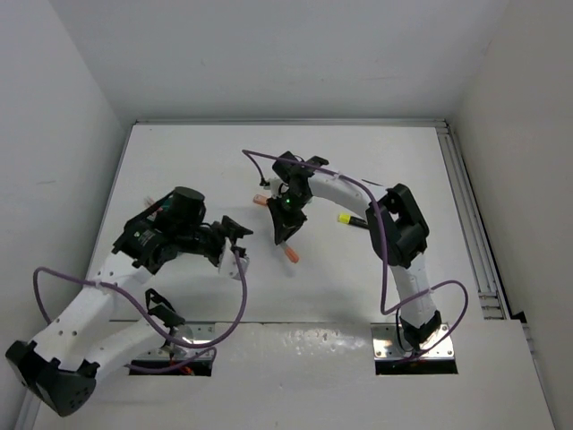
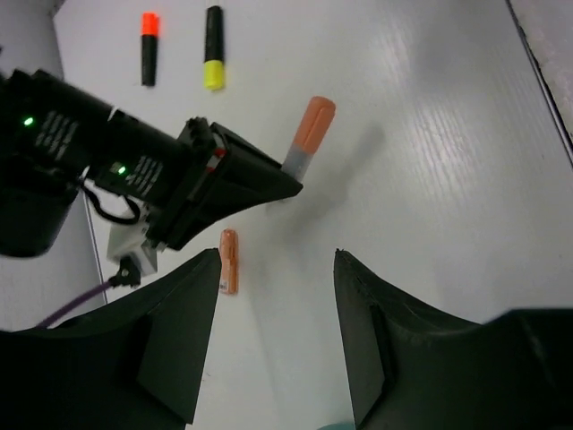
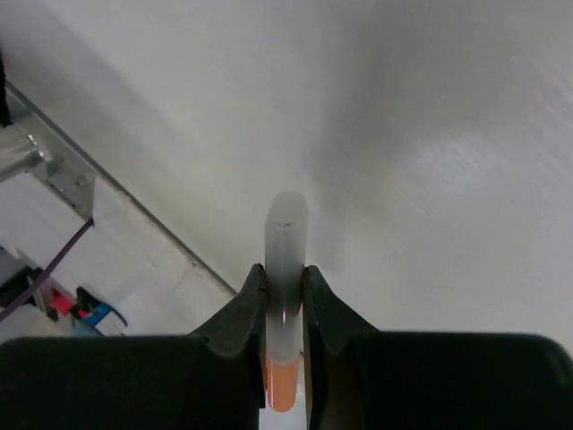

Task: Sort the stationery into containers
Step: Grab a piece of stationery with the right arm, then pass the stationery from the right arm to the left, then place the stationery into the container, then grab a piece of stationery with the right arm, then pass the stationery from the right arm to the left

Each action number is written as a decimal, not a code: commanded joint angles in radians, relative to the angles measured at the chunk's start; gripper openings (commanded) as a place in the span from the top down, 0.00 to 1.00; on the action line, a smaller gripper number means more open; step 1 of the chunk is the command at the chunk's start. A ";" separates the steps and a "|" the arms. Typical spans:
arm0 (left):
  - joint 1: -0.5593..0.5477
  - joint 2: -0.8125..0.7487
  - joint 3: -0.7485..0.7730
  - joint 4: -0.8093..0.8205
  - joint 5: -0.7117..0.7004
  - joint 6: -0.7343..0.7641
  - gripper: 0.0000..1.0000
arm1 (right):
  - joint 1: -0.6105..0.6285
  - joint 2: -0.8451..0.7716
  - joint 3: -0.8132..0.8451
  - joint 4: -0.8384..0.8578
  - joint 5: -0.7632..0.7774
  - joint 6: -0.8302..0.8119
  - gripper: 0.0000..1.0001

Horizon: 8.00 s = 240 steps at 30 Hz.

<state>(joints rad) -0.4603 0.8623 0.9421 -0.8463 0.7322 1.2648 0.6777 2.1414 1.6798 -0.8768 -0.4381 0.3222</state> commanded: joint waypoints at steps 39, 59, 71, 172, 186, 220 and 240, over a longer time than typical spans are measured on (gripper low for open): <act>-0.574 0.609 0.144 0.061 -0.393 -0.027 0.36 | 0.160 -0.181 -0.091 -0.030 0.114 0.192 1.00; -0.511 0.548 0.132 0.163 -0.255 -0.313 1.00 | 0.047 -0.257 -0.074 -0.028 0.072 0.094 0.10; 0.020 0.103 0.029 0.471 -0.369 -1.029 1.00 | -0.251 -0.388 -0.204 0.033 0.036 0.100 0.10; 0.638 0.308 0.164 0.155 -0.004 -0.479 0.36 | -0.326 -0.301 -0.233 0.056 0.323 -0.265 0.35; 0.637 0.290 0.155 0.136 0.076 -0.524 0.36 | -0.409 -0.178 -0.264 0.124 0.443 -0.652 0.38; 0.677 0.060 -0.175 0.780 0.421 -1.450 0.38 | -0.319 -0.415 -0.338 0.145 -0.144 -0.389 1.00; 0.324 0.020 -0.166 0.917 0.109 -1.924 0.41 | 0.111 -0.528 -0.154 0.306 0.039 -0.112 1.00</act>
<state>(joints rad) -0.0895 0.8890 0.7204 0.1272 0.9543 -0.6357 0.7624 1.6054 1.4662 -0.5922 -0.5114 0.1852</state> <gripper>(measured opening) 0.597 0.244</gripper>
